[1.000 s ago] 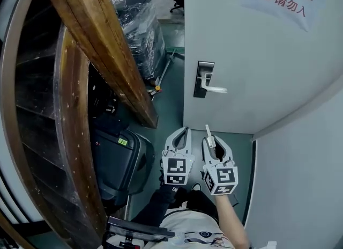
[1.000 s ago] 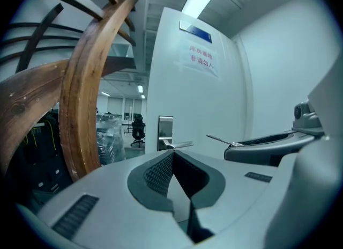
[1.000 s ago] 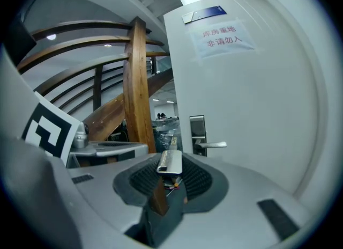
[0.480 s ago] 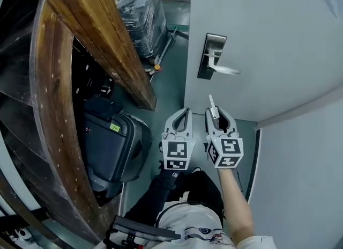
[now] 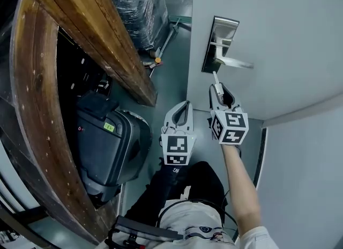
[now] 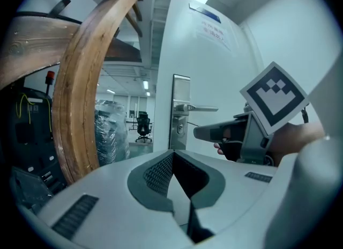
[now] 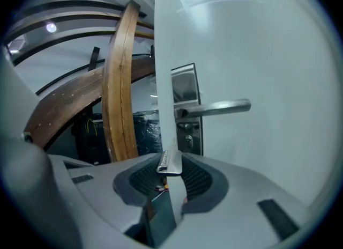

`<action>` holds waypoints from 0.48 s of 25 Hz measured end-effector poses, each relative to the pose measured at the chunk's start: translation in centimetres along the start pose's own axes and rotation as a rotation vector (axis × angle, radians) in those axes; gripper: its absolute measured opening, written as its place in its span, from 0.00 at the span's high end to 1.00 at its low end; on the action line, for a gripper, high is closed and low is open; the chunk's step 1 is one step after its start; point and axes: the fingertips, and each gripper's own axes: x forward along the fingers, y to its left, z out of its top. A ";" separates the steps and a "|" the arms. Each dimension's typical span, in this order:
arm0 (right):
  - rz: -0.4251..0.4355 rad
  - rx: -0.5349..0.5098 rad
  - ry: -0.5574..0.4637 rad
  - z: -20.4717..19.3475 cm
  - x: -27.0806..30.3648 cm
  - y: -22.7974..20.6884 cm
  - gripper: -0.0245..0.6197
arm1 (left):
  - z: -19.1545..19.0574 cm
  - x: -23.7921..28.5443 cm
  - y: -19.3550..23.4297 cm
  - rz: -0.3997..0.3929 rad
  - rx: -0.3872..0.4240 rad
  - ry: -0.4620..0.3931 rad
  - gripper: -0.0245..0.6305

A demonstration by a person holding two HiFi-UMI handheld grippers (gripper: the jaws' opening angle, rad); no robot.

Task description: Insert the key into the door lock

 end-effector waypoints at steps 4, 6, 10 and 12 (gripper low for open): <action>-0.010 0.001 0.005 -0.2 2.4 -1.3 0.78 | -0.9 0.6 0.7 0.005 -0.005 0.008 0.96; -0.013 0.002 0.003 -0.3 3.3 -1.8 0.78 | -1.3 0.9 1.1 0.011 -0.006 0.013 0.96; -0.015 -0.004 0.009 -0.5 4.5 -2.2 0.78 | -1.9 1.3 1.9 0.021 -0.011 0.020 0.96; -0.016 -0.002 0.012 -0.6 4.9 -2.5 0.78 | -2.1 1.5 2.1 0.025 -0.014 0.022 0.96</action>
